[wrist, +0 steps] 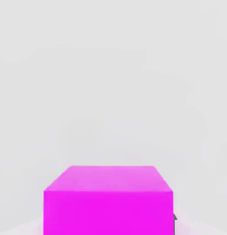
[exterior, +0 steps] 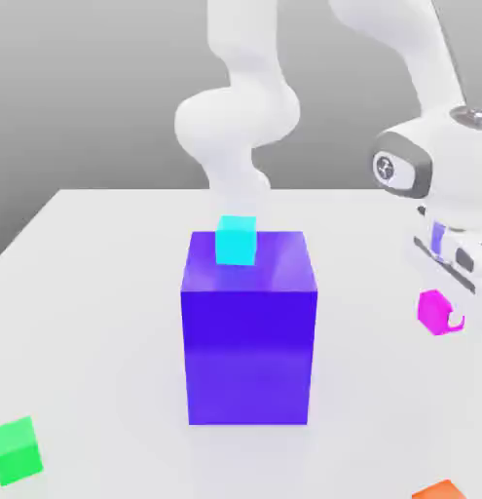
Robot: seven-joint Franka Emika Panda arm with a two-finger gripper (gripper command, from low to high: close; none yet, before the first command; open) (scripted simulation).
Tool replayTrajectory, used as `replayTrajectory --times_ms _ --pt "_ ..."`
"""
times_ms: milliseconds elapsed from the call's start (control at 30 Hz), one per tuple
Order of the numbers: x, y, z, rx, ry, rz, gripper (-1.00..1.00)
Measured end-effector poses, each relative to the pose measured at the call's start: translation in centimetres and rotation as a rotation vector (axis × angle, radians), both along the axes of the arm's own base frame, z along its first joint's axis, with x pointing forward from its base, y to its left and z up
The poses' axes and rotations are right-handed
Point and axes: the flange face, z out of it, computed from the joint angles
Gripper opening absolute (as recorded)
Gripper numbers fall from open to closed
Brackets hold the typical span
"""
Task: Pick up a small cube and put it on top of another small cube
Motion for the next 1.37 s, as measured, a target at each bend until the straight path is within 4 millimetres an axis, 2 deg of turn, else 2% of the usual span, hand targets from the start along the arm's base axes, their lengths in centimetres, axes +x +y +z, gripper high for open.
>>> replayTrajectory --times_ms 167,300,367,433,633,767,867,1033,1100,1167,1200,1367 --pt "7.3 -7.0 0.9 0.056 0.045 -0.254 -1.00" --pt "12.8 -15.8 1.4 0.108 0.067 -0.482 -1.00" --pt "14.6 -20.7 1.6 0.131 0.070 -0.587 -1.00" --pt "15.5 -25.0 1.4 0.131 0.065 -0.664 -1.00" --pt "15.5 -35.5 0.8 0.078 0.040 -0.819 -1.00" --pt "14.4 -42.2 0.8 0.028 0.020 -0.912 -1.00" --pt "13.2 -46.2 1.0 -0.024 0.005 -0.960 -1.00" --pt "10.8 -52.0 1.5 -0.116 -0.022 -1.022 -1.00" --pt "10.7 -52.7 -0.3 -0.128 -0.028 -1.028 -1.00" --pt "10.5 -52.9 -3.0 -0.131 -0.027 -1.030 -1.00" --pt "10.5 -52.9 -4.0 -0.132 -0.027 -1.031 1.00" --pt "10.5 -52.9 -4.0 -0.132 -0.027 -1.031 1.00"
